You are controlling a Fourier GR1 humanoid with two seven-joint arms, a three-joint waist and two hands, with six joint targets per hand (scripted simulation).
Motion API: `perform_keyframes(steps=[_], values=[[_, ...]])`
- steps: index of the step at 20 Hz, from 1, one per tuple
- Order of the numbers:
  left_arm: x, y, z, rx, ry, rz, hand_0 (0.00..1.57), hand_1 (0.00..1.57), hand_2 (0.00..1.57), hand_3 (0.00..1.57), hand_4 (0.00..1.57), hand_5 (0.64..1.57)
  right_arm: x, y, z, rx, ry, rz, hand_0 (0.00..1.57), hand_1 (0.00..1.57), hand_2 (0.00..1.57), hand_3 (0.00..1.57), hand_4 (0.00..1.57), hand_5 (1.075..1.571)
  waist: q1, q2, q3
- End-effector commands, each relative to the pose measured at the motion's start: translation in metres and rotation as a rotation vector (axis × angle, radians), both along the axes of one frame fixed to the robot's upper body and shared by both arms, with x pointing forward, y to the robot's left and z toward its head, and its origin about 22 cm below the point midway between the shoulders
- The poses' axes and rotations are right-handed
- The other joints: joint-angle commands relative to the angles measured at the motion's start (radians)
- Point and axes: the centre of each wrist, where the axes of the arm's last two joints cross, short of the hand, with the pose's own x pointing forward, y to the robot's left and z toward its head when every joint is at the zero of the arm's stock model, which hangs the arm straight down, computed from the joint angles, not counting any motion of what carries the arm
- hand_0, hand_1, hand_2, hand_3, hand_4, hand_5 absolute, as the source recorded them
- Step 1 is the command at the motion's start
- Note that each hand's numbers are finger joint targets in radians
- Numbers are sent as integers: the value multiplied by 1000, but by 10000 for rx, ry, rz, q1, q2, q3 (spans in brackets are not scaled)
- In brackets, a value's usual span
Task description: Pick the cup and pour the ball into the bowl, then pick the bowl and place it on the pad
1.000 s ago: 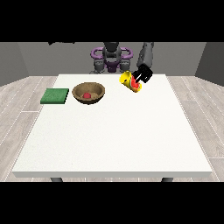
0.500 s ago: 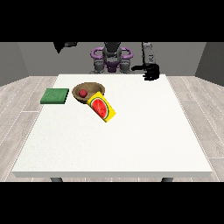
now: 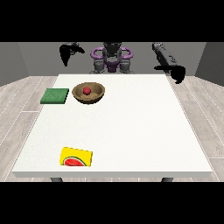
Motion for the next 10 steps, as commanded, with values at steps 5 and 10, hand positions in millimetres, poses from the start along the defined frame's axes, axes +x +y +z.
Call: perform_keyframes(steps=[5,10], values=[[5,35,112,1385,-308,-498,0,0,0,0,0,1518,35,-10,-65,899,983,-724,0,0,0,0,397,1568,608,88,49],[0,41,150,1802,-673,-230,0,0,0,0,0,1523,45,-8,-113,1263,1095,-141,0,0,0,0,386,1570,284,551,41]])
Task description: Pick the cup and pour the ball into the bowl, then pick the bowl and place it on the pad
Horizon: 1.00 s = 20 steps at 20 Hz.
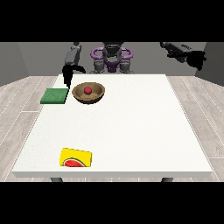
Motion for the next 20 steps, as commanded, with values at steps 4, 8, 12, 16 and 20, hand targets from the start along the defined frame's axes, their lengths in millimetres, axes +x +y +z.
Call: perform_keyframes(steps=[4,8,12,16,20], values=[[-16,23,73,606,-411,382,0,0,0,0,0,1544,22,-10,-39,348,400,215,0,0,0,0,315,1571,-231,170,-3],[-24,23,93,643,-691,-20,0,0,0,0,0,1545,27,-17,-69,528,721,-215,0,0,0,0,289,1570,193,353,-3],[-19,10,103,373,-393,118,0,0,0,0,0,1536,53,3,-56,856,1572,58,0,0,0,0,374,1570,-220,-57,-8],[-35,9,137,585,-1115,-293,0,0,0,0,0,1539,56,-32,-69,1139,1082,-482,0,0,0,0,401,1571,273,538,2],[-34,20,119,652,-776,-125,0,0,0,0,0,1528,53,-1,-84,1243,1517,-391,0,0,0,0,376,1571,226,220,-7]])
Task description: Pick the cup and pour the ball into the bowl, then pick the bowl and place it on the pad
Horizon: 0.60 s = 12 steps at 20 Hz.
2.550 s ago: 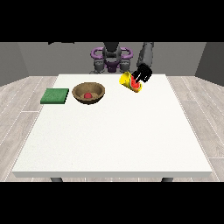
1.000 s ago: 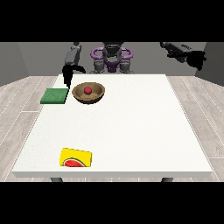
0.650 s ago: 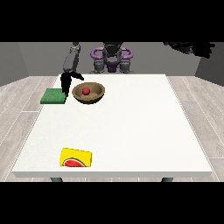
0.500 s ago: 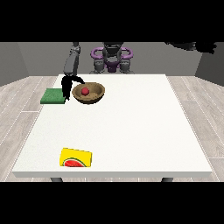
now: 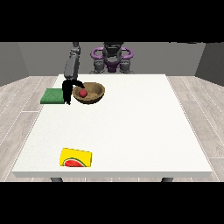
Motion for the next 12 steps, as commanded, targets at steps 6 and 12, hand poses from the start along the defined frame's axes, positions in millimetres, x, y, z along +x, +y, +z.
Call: perform_keyframes(steps=[6,12], values=[[-11,-8,20,-6,-515,-125,0,0,0,0,0,1528,7,-15,-10,210,-115,-397,0,0,0,0,284,1566,322,660,112],[-3,-29,24,138,-121,-526,0,0,0,0,0,1542,14,47,-17,-200,701,-369,0,0,0,0,433,1570,694,201,101]])
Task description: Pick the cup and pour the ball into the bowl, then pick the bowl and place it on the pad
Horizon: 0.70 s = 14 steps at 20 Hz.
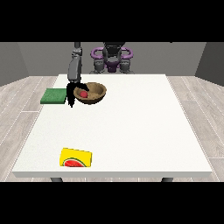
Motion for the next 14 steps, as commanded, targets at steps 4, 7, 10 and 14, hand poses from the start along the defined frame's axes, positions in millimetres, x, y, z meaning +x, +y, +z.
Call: perform_keyframes(steps=[4,7,10,14], values=[[-6,3,26,-98,-139,-80,0,0,0,0,0,1540,29,46,22,-297,1240,-73,0,0,0,0,437,1570,390,282,216],[0,-5,7,101,-34,-139,0,0,0,0,0,1537,16,50,-5,-275,1954,-224,0,0,0,0,431,1568,572,263,216],[-9,12,16,-11,-399,-292,0,0,0,0,0,1537,-9,37,-36,-586,2741,-821,1571,1571,1571,861,868,1421,585,604,206],[-8,22,12,-327,19,-134,0,0,0,0,0,1546,-9,9,-23,-2543,3331,-1426,1571,1571,1571,1571,1160,1432,435,88,198]])
